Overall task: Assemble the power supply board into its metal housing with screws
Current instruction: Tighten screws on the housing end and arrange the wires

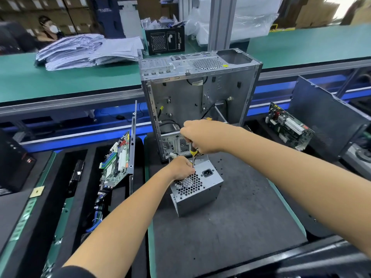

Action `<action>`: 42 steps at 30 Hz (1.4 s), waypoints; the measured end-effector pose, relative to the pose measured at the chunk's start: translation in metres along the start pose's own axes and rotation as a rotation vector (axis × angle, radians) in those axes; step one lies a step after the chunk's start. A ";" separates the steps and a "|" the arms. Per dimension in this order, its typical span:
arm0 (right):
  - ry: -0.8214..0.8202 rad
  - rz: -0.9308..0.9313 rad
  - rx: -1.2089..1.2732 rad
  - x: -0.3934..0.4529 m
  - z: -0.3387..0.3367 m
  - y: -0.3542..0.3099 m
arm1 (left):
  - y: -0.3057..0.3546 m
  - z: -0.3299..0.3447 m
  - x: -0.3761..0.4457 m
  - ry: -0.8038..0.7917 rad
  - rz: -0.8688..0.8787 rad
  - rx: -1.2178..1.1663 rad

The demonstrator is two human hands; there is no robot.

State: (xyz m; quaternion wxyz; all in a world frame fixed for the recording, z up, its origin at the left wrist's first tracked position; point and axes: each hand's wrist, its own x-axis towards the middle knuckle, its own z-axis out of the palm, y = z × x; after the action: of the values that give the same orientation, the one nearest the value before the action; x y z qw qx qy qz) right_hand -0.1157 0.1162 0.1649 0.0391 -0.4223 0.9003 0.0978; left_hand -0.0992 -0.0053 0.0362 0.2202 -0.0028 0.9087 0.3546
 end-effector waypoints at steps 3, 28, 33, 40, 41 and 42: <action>0.051 0.016 -0.041 0.002 0.003 0.000 | -0.003 0.001 0.001 0.012 0.015 -0.043; 0.134 0.158 -0.112 0.007 0.012 -0.005 | -0.011 0.001 0.007 0.019 0.028 -0.106; -0.073 0.080 0.029 0.004 0.001 -0.002 | -0.011 0.001 0.007 0.009 0.030 -0.107; 0.140 0.114 0.000 0.005 0.011 -0.003 | -0.011 0.002 0.006 0.006 0.027 -0.106; 0.151 0.122 -0.018 0.005 0.011 -0.002 | -0.011 0.002 0.007 0.009 0.027 -0.103; 0.154 0.124 -0.026 0.005 0.010 -0.002 | -0.011 0.001 0.007 0.012 0.028 -0.102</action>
State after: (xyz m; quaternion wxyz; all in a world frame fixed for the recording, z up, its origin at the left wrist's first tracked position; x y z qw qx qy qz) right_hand -0.1180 0.1131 0.1539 -0.0417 -0.3723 0.9238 0.0788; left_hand -0.1032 -0.0112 0.0257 0.2094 -0.0032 0.8907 0.4035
